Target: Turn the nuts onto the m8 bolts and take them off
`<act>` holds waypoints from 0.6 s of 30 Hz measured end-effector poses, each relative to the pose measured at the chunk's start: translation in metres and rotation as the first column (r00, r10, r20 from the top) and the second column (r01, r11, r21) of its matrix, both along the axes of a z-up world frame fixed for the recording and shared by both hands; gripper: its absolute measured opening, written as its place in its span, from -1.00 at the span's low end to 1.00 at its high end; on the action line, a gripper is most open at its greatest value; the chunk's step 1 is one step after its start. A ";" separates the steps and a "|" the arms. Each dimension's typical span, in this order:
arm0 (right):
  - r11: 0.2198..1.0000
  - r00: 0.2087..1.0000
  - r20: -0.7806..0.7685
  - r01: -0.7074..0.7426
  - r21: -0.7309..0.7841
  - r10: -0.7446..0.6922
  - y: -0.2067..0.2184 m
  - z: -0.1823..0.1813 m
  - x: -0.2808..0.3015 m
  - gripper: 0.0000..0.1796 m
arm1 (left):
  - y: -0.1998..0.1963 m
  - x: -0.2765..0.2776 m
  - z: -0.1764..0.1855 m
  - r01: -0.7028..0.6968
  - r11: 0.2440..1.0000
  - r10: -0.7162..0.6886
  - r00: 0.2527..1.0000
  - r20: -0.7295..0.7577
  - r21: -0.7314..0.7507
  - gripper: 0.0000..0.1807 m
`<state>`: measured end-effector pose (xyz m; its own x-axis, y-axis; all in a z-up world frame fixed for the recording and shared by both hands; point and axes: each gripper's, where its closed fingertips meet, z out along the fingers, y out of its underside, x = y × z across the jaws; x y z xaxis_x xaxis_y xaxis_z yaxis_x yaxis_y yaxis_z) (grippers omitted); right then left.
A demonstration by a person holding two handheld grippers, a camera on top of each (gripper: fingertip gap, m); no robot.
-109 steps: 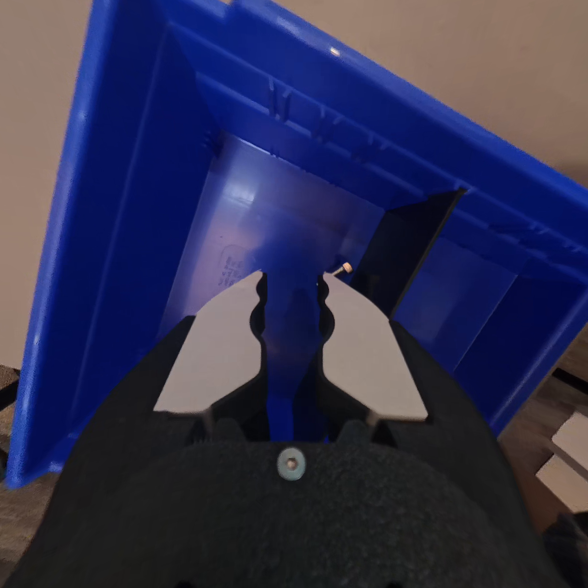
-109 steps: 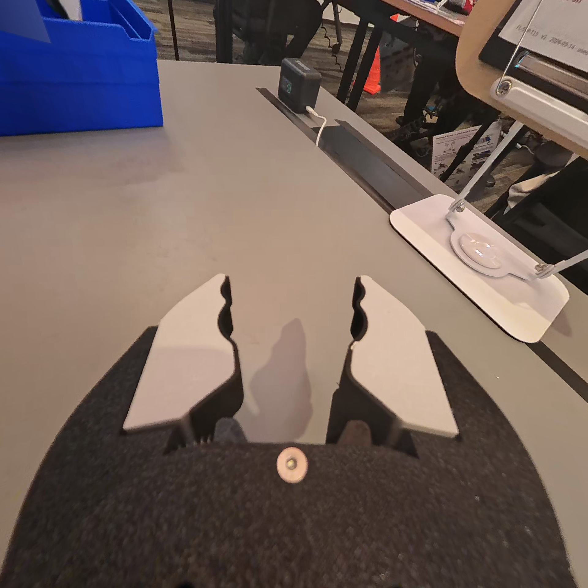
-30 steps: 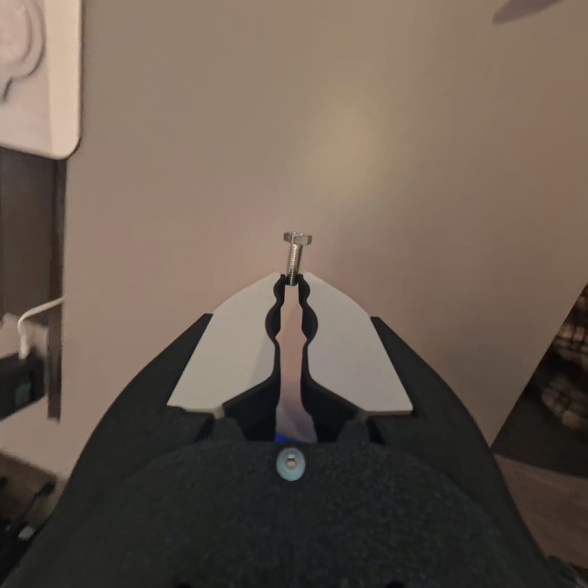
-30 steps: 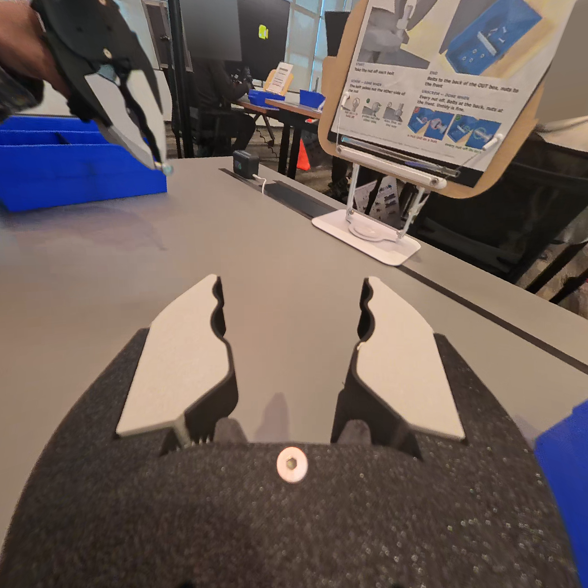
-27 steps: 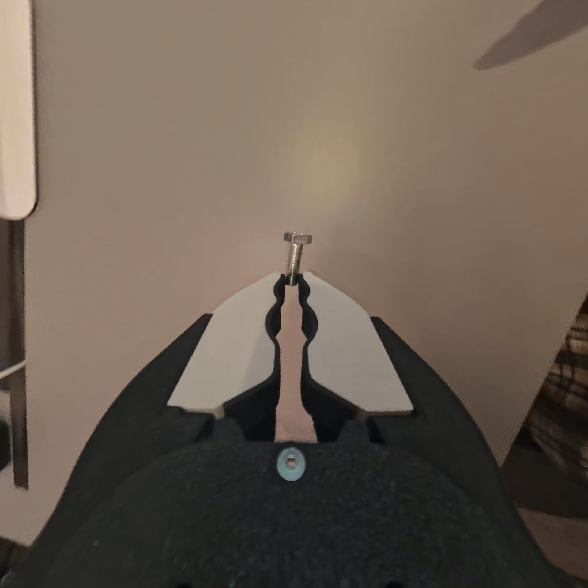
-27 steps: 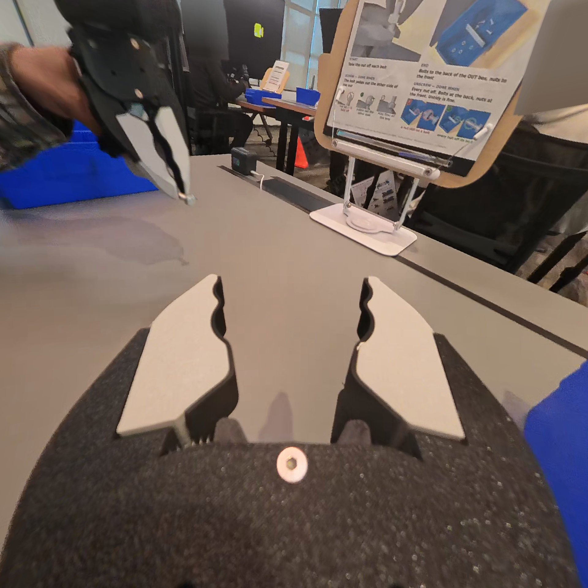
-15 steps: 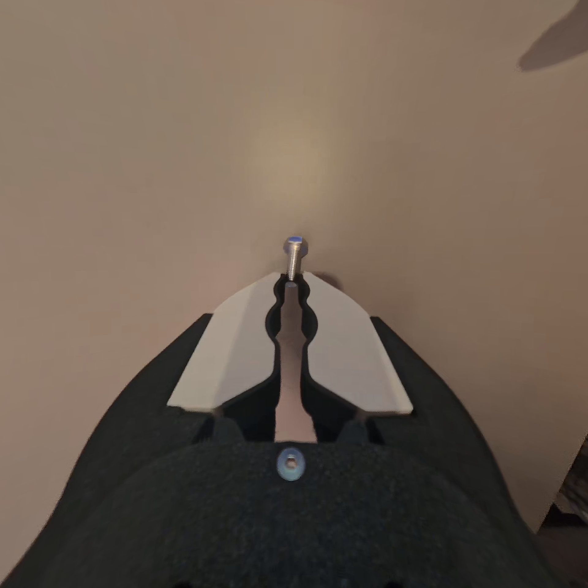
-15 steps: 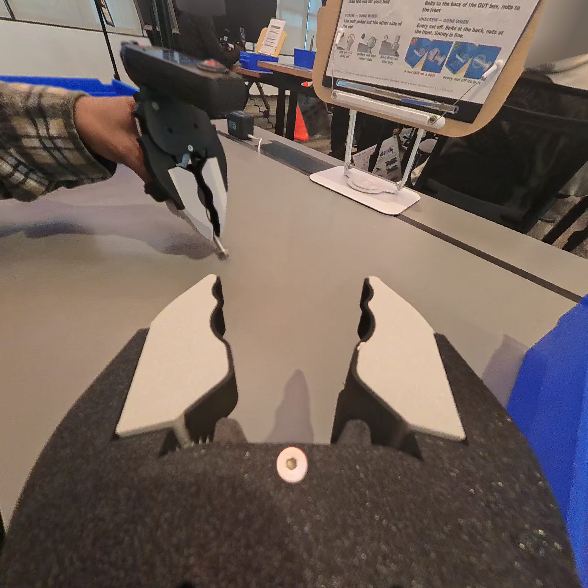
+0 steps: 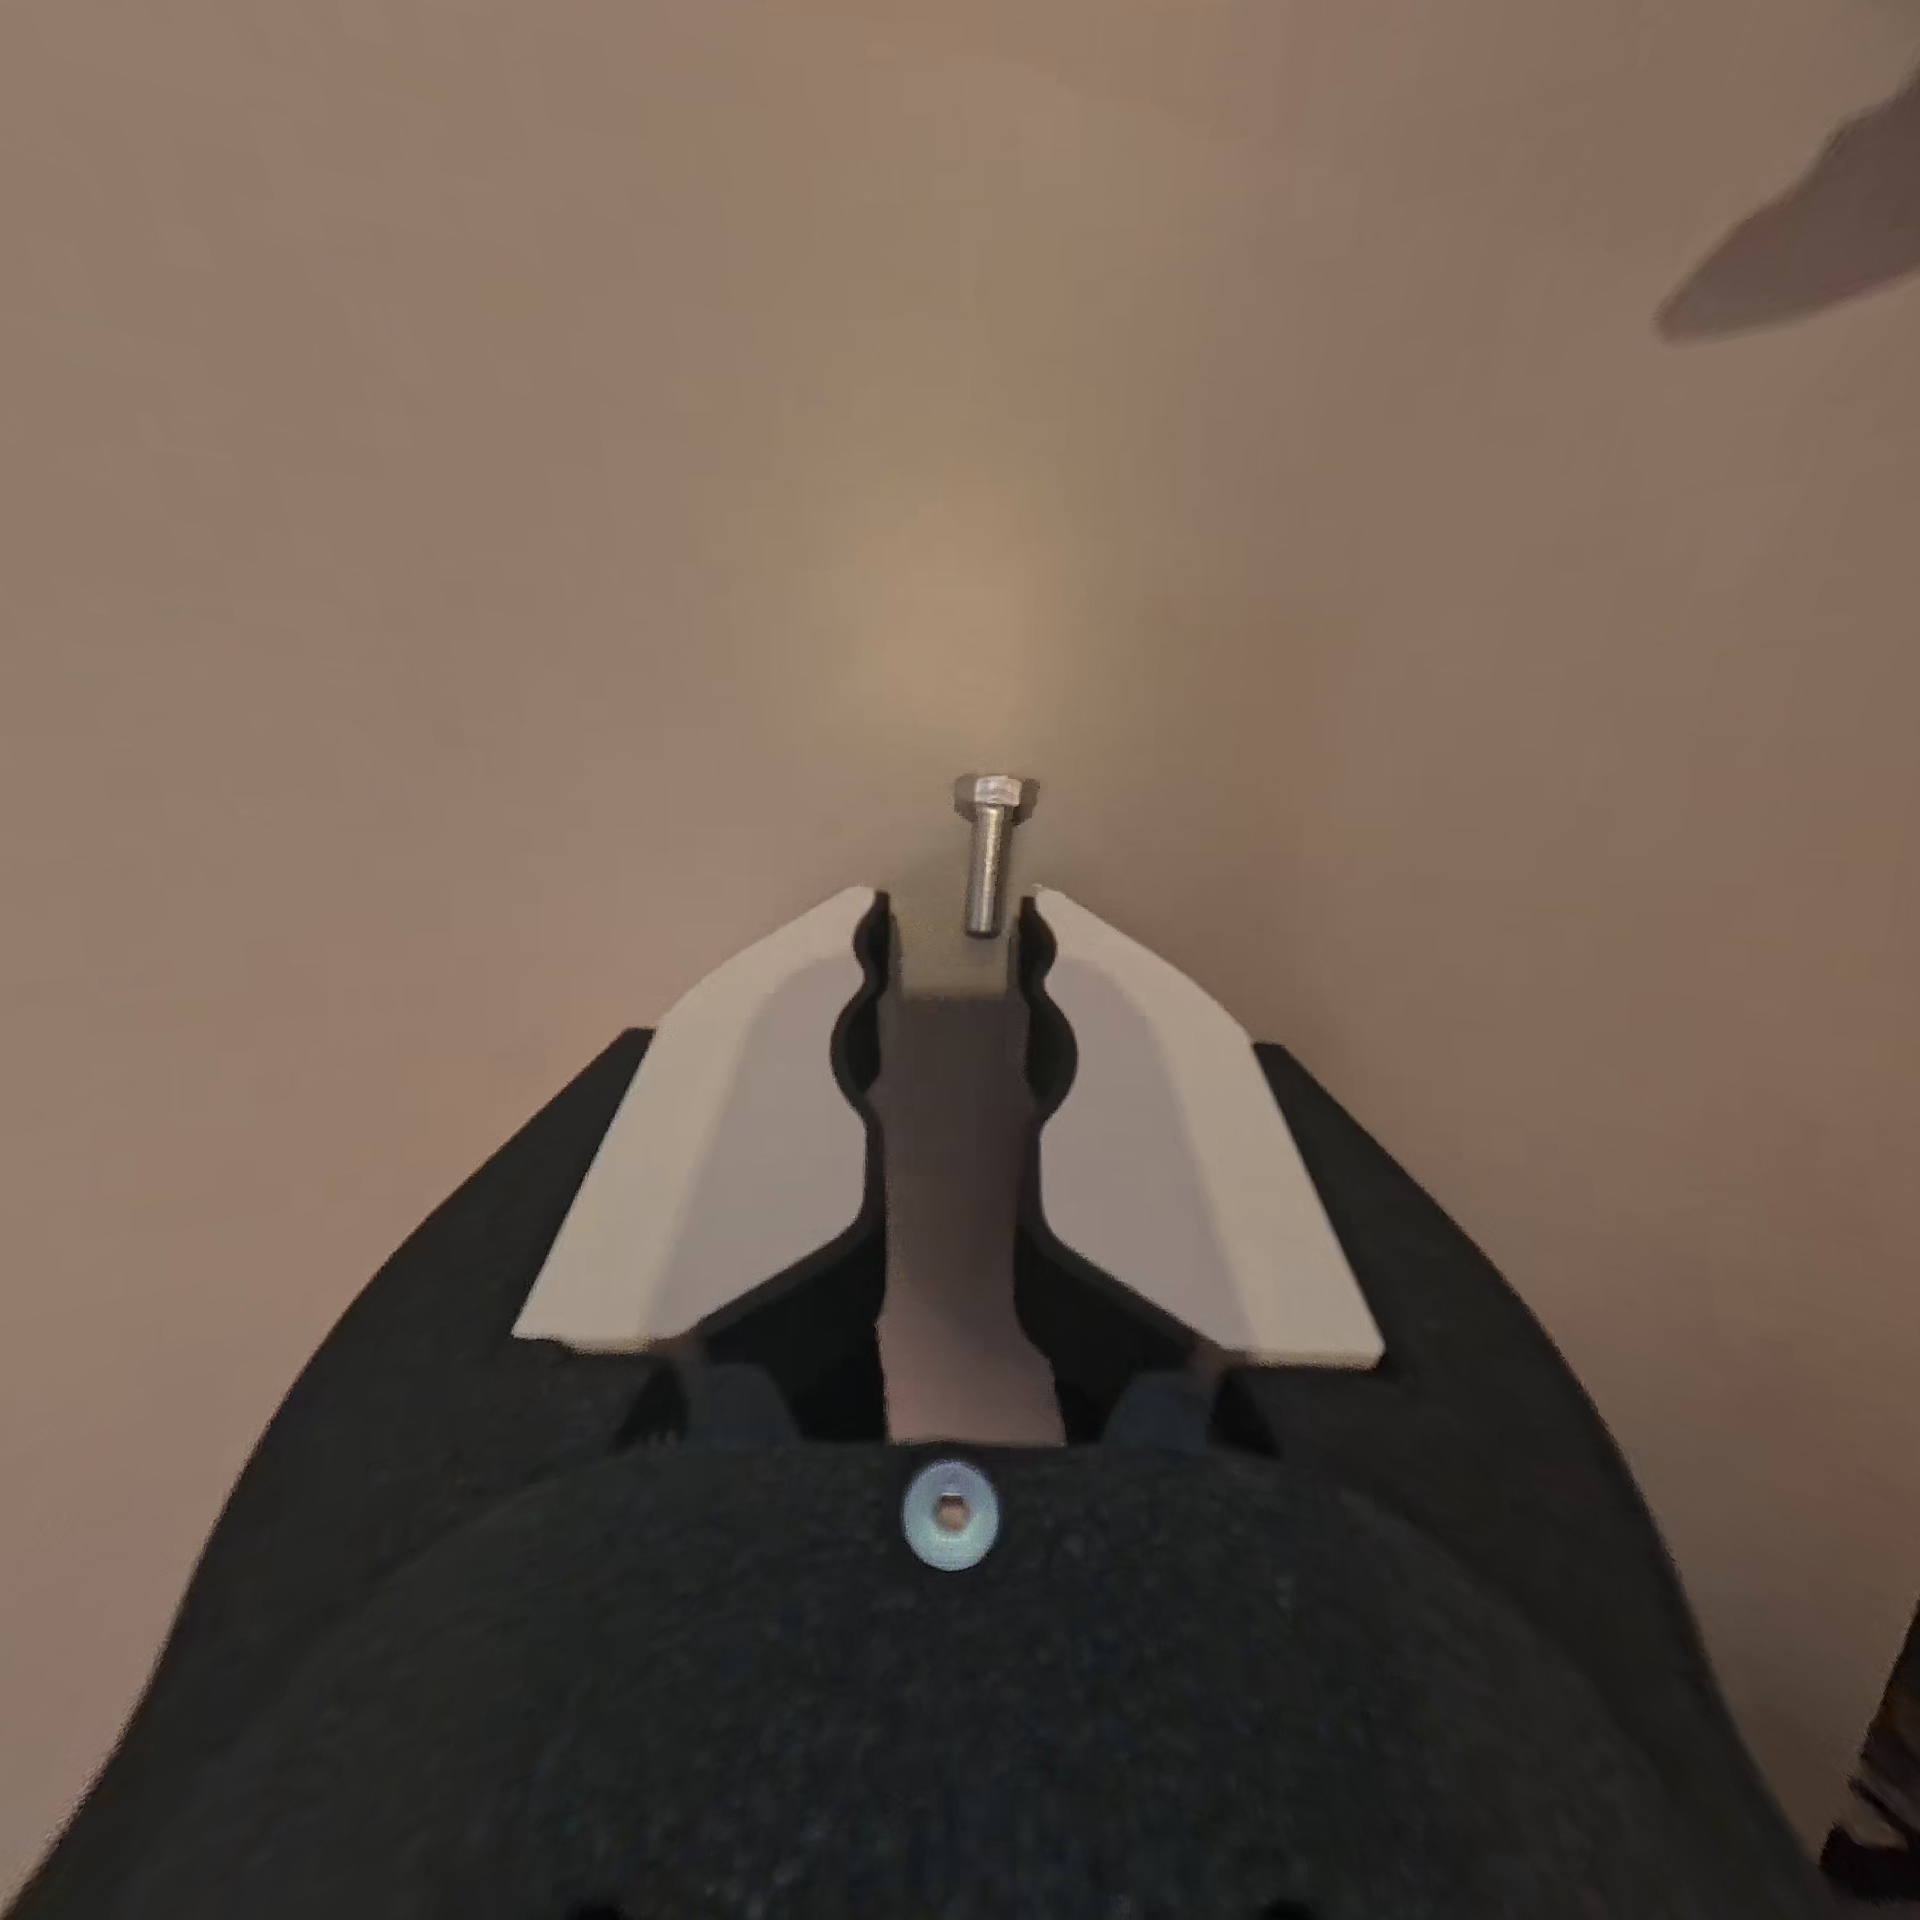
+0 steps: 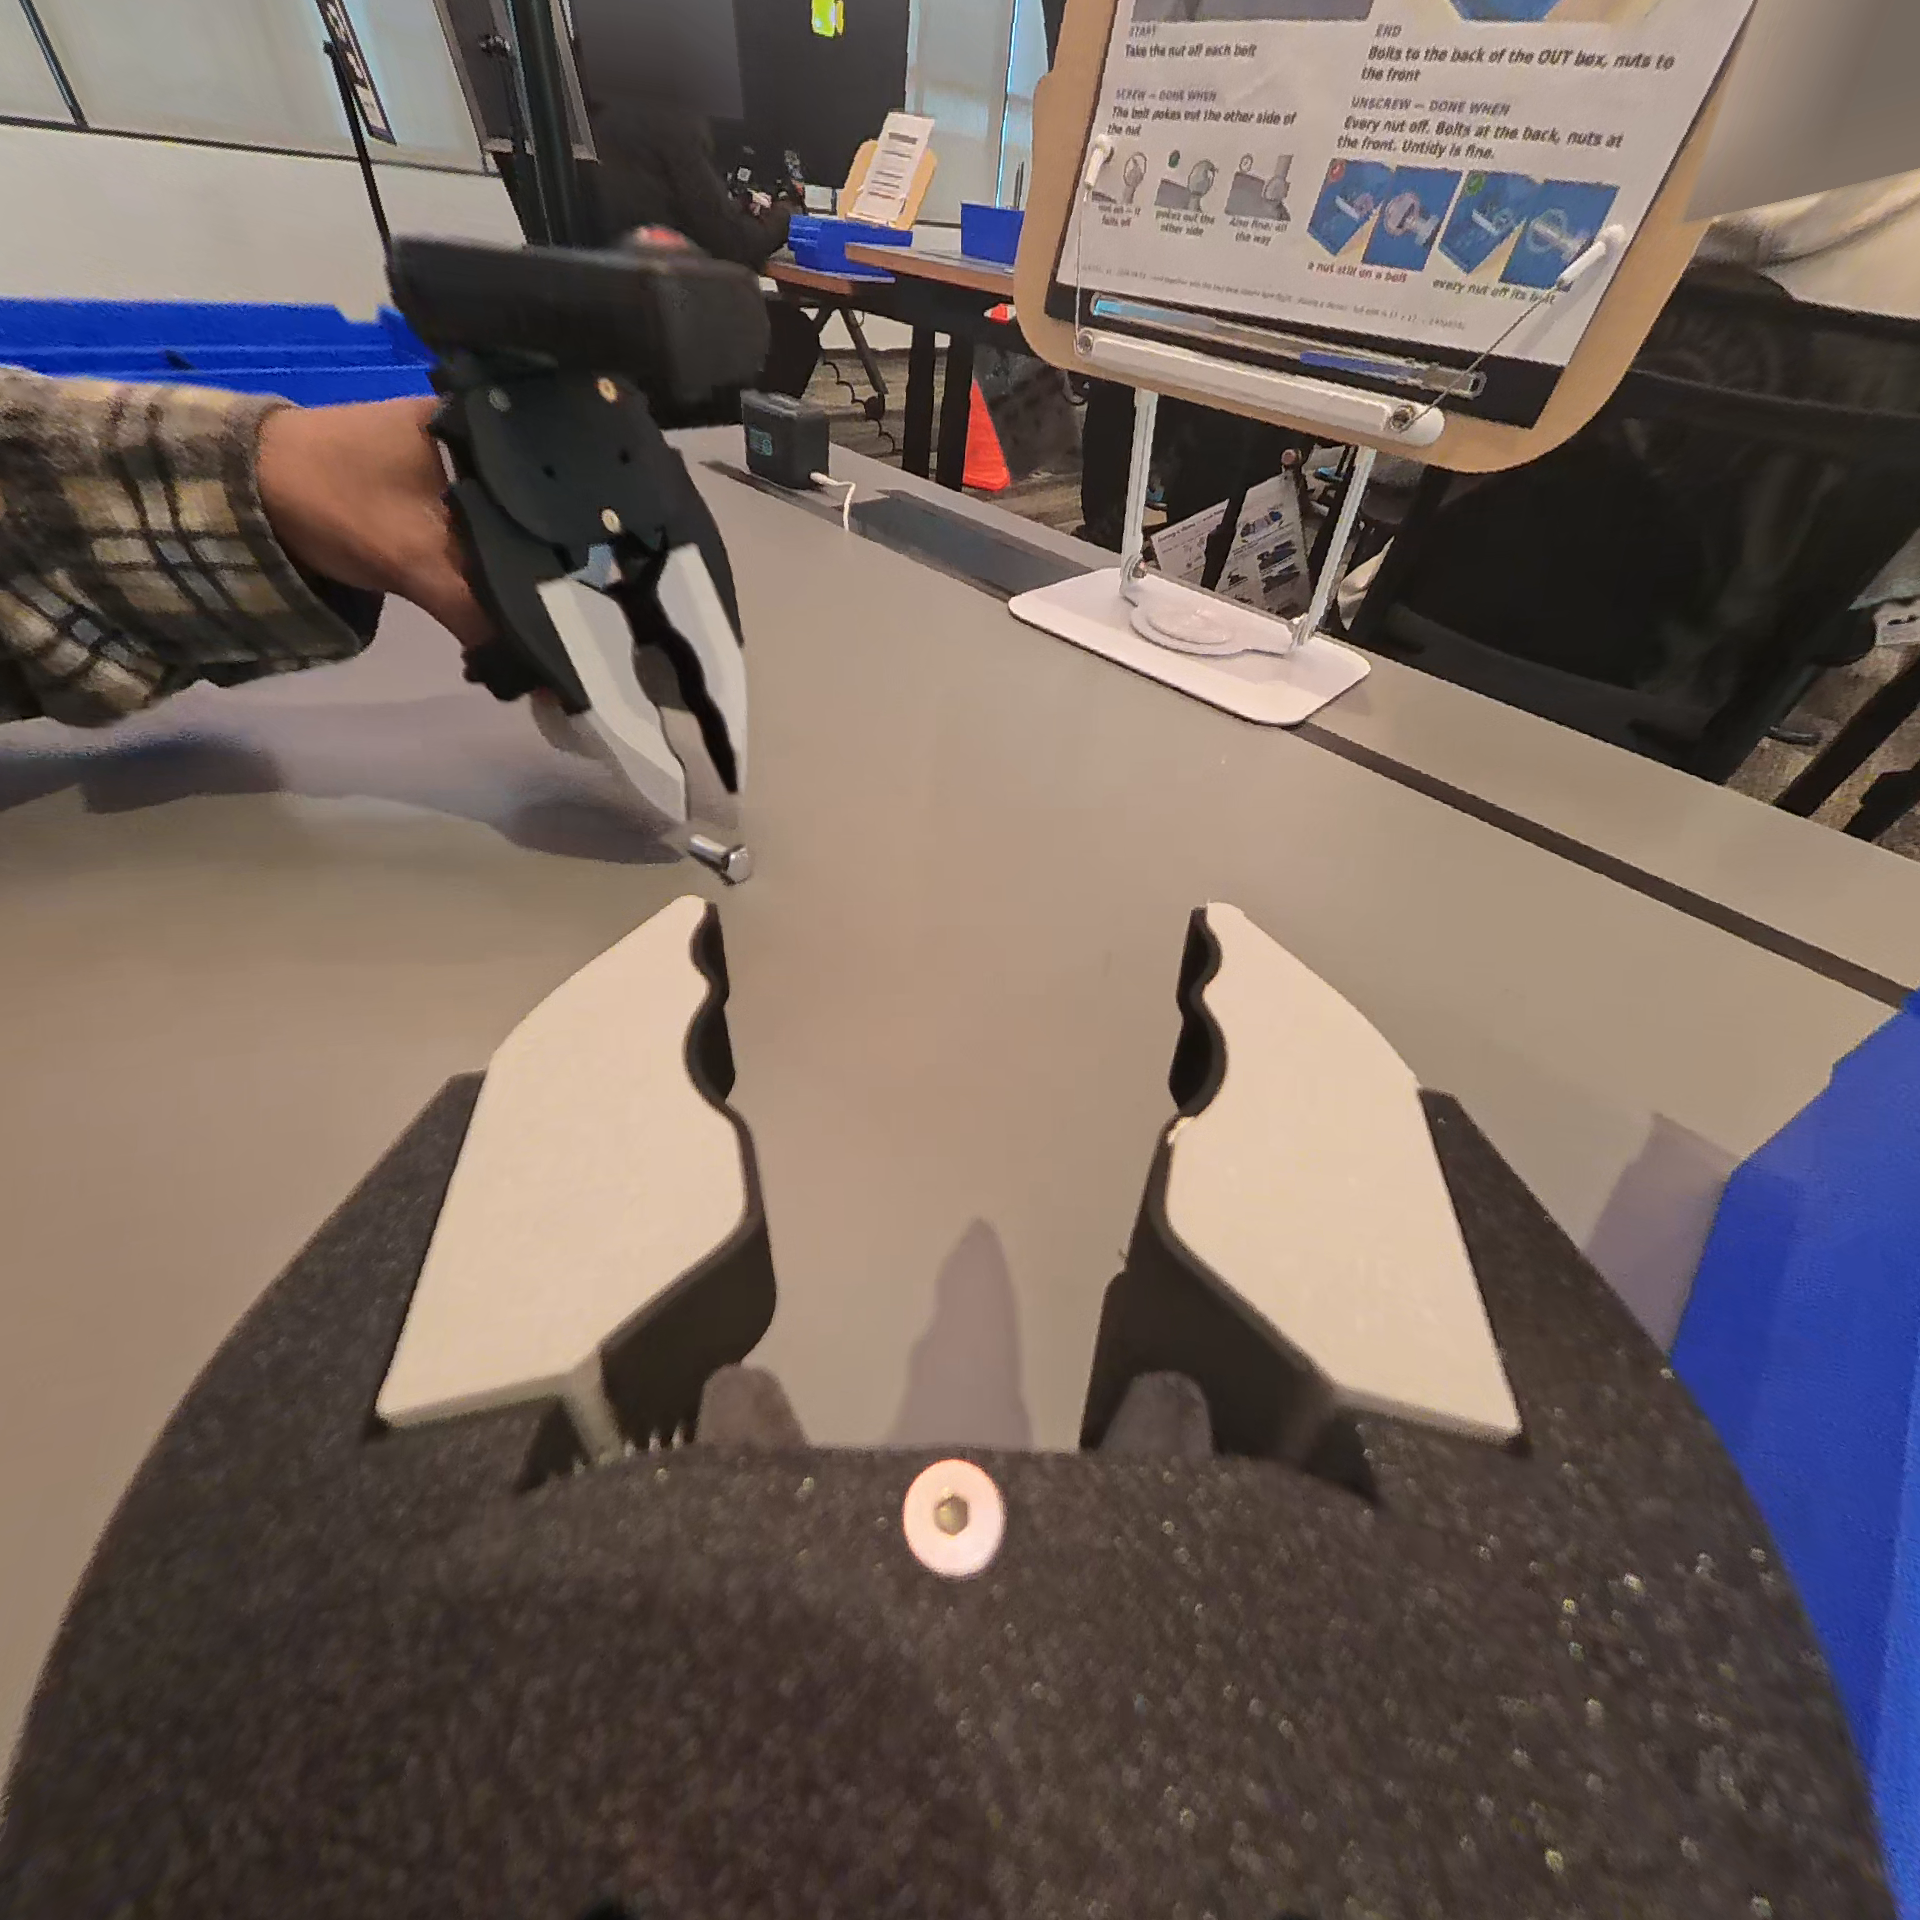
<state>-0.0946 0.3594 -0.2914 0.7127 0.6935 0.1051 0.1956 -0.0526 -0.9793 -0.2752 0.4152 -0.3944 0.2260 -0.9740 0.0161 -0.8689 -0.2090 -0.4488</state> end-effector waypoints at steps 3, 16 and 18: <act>1.000 1.000 -0.004 0.001 0.003 -0.001 0.002 0.000 -0.001 -0.08 | 0.005 -0.015 0.033 -0.053 0.998 0.050 0.996 0.077 0.043 -0.64; 0.999 0.998 -0.038 -0.044 0.027 0.045 0.009 0.002 -0.018 -0.08 | -0.050 -0.308 0.178 -0.517 0.787 0.521 0.849 0.085 0.337 -0.51; 0.998 0.996 -0.059 -0.059 0.037 0.061 0.011 0.005 -0.025 -0.08 | -0.069 -0.361 0.166 -0.604 0.735 0.629 0.777 0.023 0.308 -0.52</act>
